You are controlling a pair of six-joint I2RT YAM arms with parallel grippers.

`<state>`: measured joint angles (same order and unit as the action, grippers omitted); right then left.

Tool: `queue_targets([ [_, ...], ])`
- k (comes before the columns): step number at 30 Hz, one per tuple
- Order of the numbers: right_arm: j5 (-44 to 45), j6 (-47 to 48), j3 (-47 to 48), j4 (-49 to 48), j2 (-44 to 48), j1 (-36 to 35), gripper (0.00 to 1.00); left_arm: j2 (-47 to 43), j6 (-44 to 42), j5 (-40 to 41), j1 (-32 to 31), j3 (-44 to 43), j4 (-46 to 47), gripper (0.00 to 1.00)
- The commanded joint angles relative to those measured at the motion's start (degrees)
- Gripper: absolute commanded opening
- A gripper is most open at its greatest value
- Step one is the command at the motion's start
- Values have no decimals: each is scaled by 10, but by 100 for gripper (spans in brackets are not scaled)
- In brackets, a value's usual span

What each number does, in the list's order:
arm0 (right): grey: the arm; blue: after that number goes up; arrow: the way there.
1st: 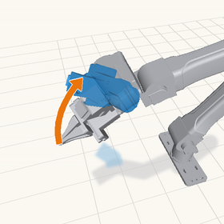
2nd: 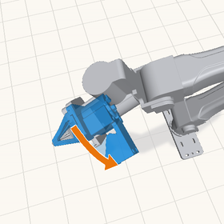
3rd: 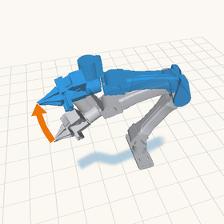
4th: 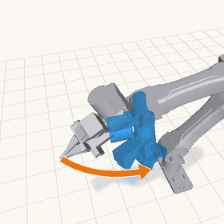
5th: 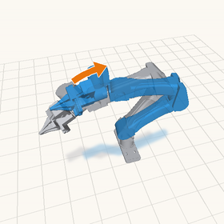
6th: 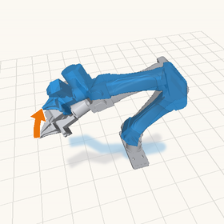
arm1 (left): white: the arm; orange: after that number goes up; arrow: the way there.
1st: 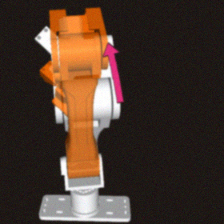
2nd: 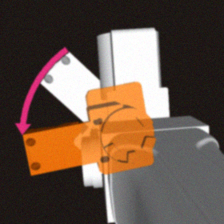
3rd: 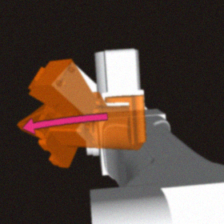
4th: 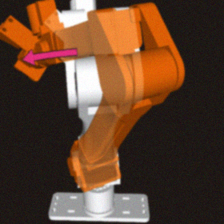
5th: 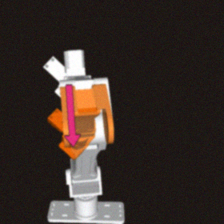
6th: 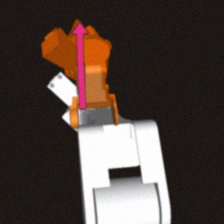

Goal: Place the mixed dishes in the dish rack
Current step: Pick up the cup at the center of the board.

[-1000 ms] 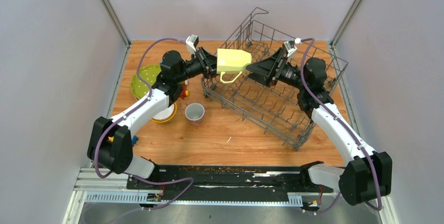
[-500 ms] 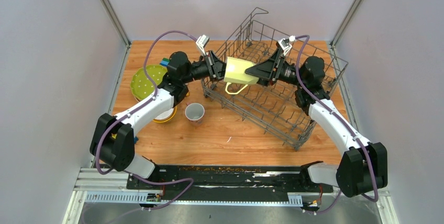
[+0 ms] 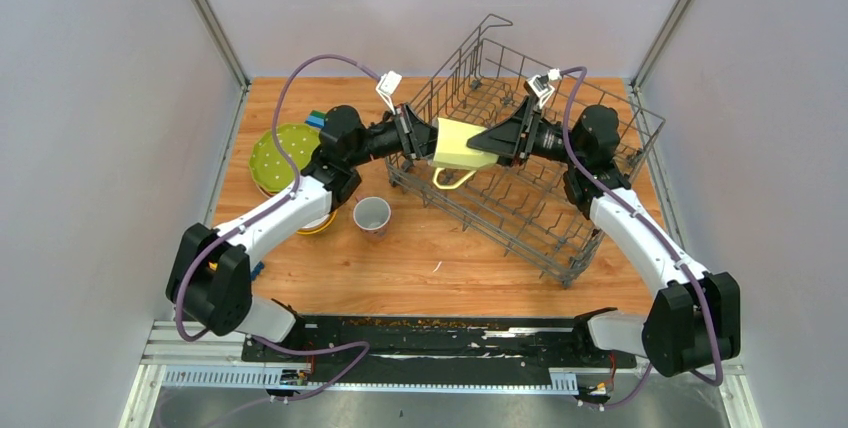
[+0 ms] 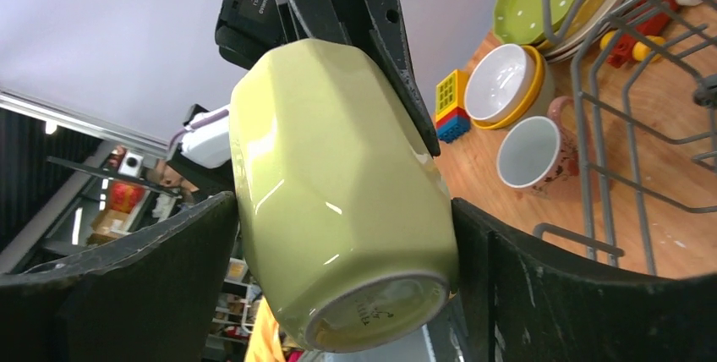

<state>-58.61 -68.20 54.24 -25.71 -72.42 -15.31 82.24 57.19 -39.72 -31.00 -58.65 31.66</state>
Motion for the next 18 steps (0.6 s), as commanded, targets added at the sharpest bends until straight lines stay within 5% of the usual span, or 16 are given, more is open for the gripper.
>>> queue_targets([
  [1, 9, 108, 37, 44, 31, -14, 93, 32, 118, 45, 1, -17, 50, 0],
  [8, 22, 123, 25, -3, 34, -15, 96, 104, 299, 14, 0, -4, 230, 0],
  [12, 45, 74, 18, -40, 26, -13, 91, 95, 257, 6, 0, -6, 187, 0],
  [18, 35, -26, 25, -129, -3, -11, 100, 68, 177, 10, -2, 3, 131, 0],
])
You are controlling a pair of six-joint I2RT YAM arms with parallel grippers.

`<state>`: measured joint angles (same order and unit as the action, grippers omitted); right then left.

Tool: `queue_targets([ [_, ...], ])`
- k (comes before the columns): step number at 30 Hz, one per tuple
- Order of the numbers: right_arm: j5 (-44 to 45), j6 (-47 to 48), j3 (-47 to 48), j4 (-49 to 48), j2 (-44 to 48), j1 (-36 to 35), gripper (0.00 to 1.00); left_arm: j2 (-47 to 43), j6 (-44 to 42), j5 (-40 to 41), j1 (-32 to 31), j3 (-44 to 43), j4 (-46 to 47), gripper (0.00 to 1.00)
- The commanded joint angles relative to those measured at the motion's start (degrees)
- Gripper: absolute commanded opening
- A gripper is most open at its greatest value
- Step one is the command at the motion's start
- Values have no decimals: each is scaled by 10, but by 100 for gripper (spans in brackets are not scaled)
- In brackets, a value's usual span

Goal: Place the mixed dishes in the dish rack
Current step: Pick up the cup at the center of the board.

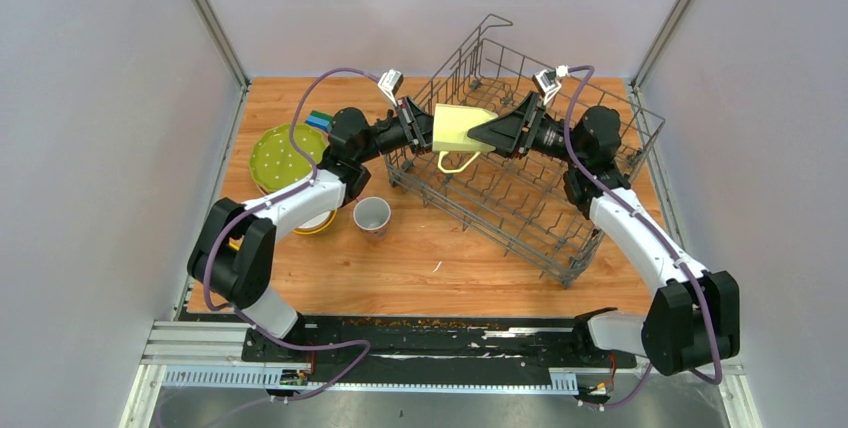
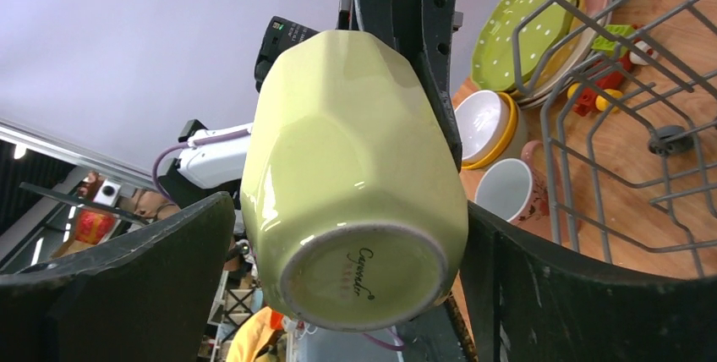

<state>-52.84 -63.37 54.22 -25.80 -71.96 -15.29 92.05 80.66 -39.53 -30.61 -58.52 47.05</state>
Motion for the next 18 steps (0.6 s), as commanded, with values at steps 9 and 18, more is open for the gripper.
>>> queue_targets([
  [9, -28, -73, 28, -142, -26, -13, 86, -23, -57, 11, -6, -1, -25, 0],
  [18, -15, -118, 12, -215, -43, -13, 93, -24, -57, 11, -10, 0, -28, 0],
])
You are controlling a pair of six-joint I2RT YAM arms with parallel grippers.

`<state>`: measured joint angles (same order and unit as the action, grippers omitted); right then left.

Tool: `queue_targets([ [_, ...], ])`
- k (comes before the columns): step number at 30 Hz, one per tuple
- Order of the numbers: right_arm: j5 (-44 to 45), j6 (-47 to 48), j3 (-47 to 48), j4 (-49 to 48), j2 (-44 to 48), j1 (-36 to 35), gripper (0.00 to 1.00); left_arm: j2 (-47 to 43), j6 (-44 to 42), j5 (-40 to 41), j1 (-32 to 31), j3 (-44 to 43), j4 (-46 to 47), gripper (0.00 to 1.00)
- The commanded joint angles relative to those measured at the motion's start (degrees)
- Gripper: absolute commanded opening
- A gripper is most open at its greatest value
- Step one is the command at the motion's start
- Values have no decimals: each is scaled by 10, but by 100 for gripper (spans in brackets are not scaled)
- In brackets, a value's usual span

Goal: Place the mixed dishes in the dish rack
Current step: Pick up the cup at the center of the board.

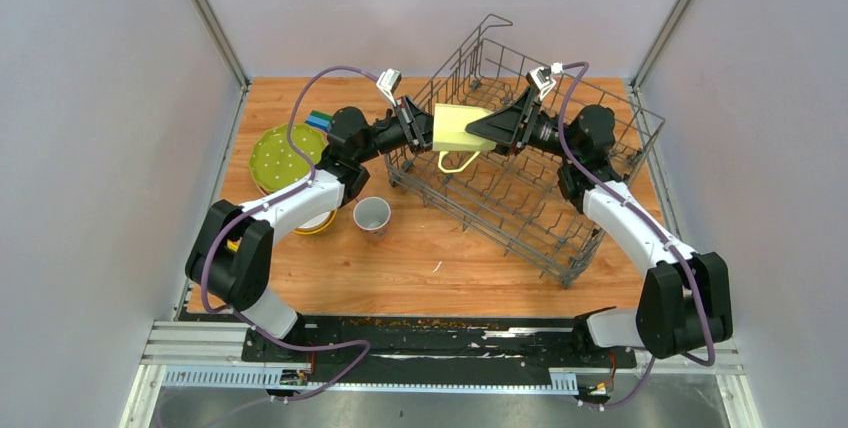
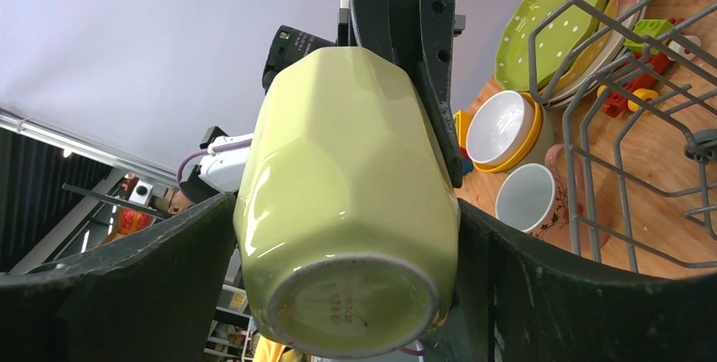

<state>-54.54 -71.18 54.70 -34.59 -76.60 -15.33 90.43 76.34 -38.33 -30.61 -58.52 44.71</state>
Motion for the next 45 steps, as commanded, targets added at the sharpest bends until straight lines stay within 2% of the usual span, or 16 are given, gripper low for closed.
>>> queue_targets([
  [1, 4, -45, 6, -131, 2, -13, 93, -8, -13, 0, -10, 1, -4, 0],
  [3, -1, -46, 7, -132, 0, -13, 90, -8, -11, 3, -10, 1, -4, 0],
  [8, 23, -61, -5, -129, 3, -13, 72, -2, -10, -3, -11, -5, -4, 0],
  [10, 27, -66, -6, -133, 2, -12, 58, -2, -11, -7, -11, -6, -5, 0],
  [13, 28, -63, -6, -132, 4, -12, 47, -3, -22, -10, -11, -10, -20, 0],
  [14, 29, -58, -6, -127, 7, -13, 40, -3, -23, -11, -11, -11, -26, 0],
  [15, 29, -51, -6, -120, 9, -12, 34, -2, -20, -12, -11, -12, -27, 8],
  [18, 33, -43, -10, -99, 18, -9, 16, 4, -14, -20, -11, -16, -24, 17],
  [22, 37, -53, -25, -93, 26, 3, 6, 12, -24, -46, -10, -29, -25, 31],
  [23, 38, -57, -30, -93, 29, 7, 5, 14, -26, -55, -10, -31, -27, 39],
  [24, 40, -61, -34, -95, 31, 11, 2, 17, -27, -57, -11, -35, -28, 42],
  [30, 41, -80, -55, -98, 41, 30, 0, 30, -40, -63, -9, -43, -43, 55],
  [36, 44, -83, -76, -89, 61, 58, 0, 30, -60, -53, -1, -38, -66, 63],
  [41, 45, -70, -89, -63, 82, 86, 0, 7, -147, -31, -1, -59, -179, 75],
  [45, 56, -32, -88, -10, 105, 102, 0, -22, -244, 6, -1, -97, -328, 88],
])
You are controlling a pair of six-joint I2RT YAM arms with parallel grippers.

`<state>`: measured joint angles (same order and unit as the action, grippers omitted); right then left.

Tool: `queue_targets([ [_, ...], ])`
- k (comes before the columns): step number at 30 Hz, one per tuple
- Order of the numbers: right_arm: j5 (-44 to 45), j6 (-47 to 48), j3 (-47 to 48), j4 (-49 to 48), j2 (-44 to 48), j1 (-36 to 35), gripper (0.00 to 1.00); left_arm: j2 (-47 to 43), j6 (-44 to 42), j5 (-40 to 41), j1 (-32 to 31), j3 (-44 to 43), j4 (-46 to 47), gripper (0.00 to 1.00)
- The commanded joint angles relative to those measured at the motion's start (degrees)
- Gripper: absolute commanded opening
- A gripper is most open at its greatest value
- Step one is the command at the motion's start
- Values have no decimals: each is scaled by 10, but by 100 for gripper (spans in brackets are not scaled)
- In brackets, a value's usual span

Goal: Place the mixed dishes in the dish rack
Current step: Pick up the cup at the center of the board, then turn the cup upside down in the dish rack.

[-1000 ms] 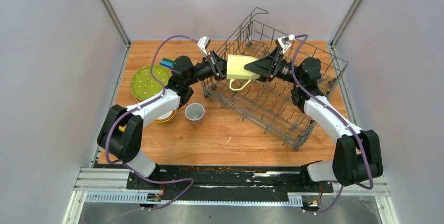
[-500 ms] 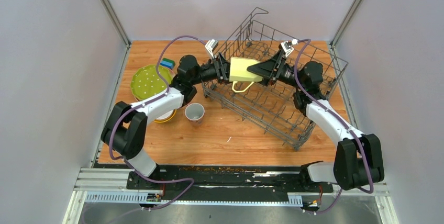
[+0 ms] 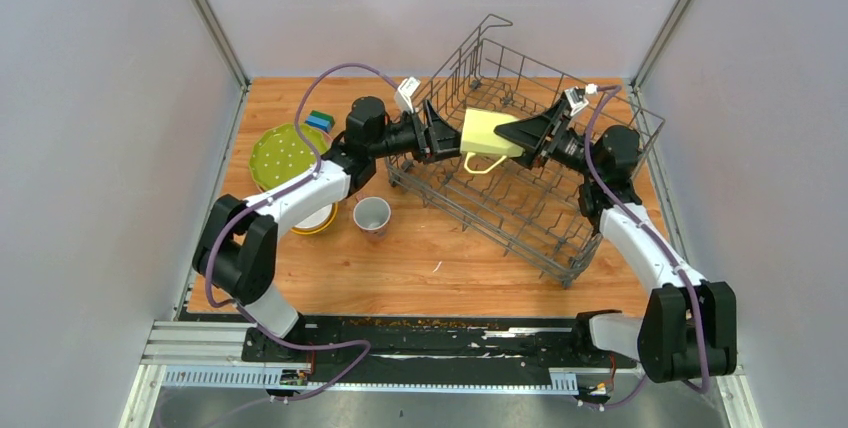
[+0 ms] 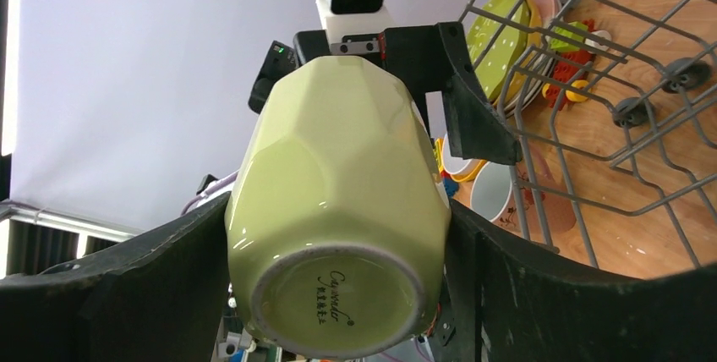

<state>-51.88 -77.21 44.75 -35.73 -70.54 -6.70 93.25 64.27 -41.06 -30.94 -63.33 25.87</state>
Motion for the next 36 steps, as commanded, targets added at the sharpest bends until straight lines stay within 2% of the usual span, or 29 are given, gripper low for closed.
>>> queue_targets([
  [1, 33, 41, 14, 21, 51, 21, 0, -55, -135, 46, 3, -52, -168, 93],
  [5, 44, 94, 35, 93, 69, 43, 0, -79, -175, 74, 3, -61, -211, 99],
  [14, 94, 243, 116, 252, 68, 84, 0, -114, -217, 96, 2, -55, -245, 100],
  [24, 259, 436, 279, 469, -25, 88, 0, -143, -355, 140, -15, -88, -392, 100],
  [36, 426, 616, 473, 605, -181, 56, 0, -212, -402, 210, -23, -50, -408, 100],
])
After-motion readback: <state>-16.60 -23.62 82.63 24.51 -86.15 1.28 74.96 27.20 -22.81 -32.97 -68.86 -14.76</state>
